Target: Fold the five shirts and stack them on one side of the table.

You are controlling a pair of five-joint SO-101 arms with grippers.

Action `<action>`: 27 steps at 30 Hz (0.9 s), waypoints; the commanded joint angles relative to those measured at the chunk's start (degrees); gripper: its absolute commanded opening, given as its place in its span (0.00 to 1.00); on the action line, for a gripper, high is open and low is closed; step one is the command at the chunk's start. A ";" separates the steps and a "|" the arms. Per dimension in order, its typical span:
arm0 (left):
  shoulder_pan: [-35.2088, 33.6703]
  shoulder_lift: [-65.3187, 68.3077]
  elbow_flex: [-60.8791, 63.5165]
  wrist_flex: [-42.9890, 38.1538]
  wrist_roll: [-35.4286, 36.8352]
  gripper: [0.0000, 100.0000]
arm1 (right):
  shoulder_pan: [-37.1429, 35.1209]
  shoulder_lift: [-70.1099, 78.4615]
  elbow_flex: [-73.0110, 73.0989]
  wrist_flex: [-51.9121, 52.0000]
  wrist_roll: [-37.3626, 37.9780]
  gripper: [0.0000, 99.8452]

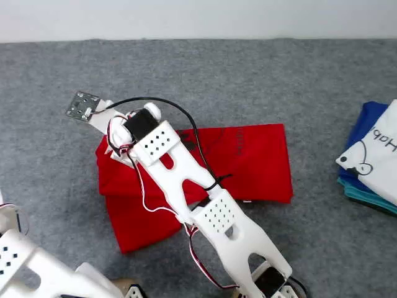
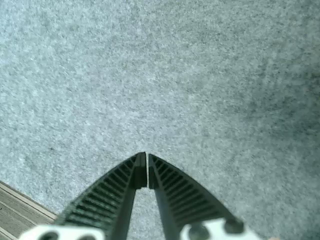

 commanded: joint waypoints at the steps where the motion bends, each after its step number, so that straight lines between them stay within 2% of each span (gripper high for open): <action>1: -0.35 -0.97 -0.31 -1.58 -0.44 0.01 | -1.98 -13.49 15.38 2.59 -0.53 0.06; 9: -0.35 -0.88 -0.31 -1.58 -0.44 0.02 | -9.63 -34.24 55.03 1.01 -0.53 0.06; 11: -0.35 -0.79 -0.31 -1.58 -0.44 0.02 | -12.26 -36.44 61.10 -1.19 -0.44 0.09; 13: -0.35 -0.79 -0.22 -1.58 -0.44 0.02 | -15.34 -37.67 66.29 -3.47 -0.35 0.16; 16: -0.35 -0.88 -0.22 -1.58 -0.44 0.02 | -19.56 -37.85 72.44 -7.52 2.20 0.27; 22: -0.44 -1.14 -0.40 -1.05 -0.44 0.02 | -21.41 -37.32 78.86 -16.66 7.47 0.28; 27: -0.44 -1.14 -0.48 -1.05 -0.44 0.02 | -21.23 -32.75 78.77 -17.54 11.08 0.28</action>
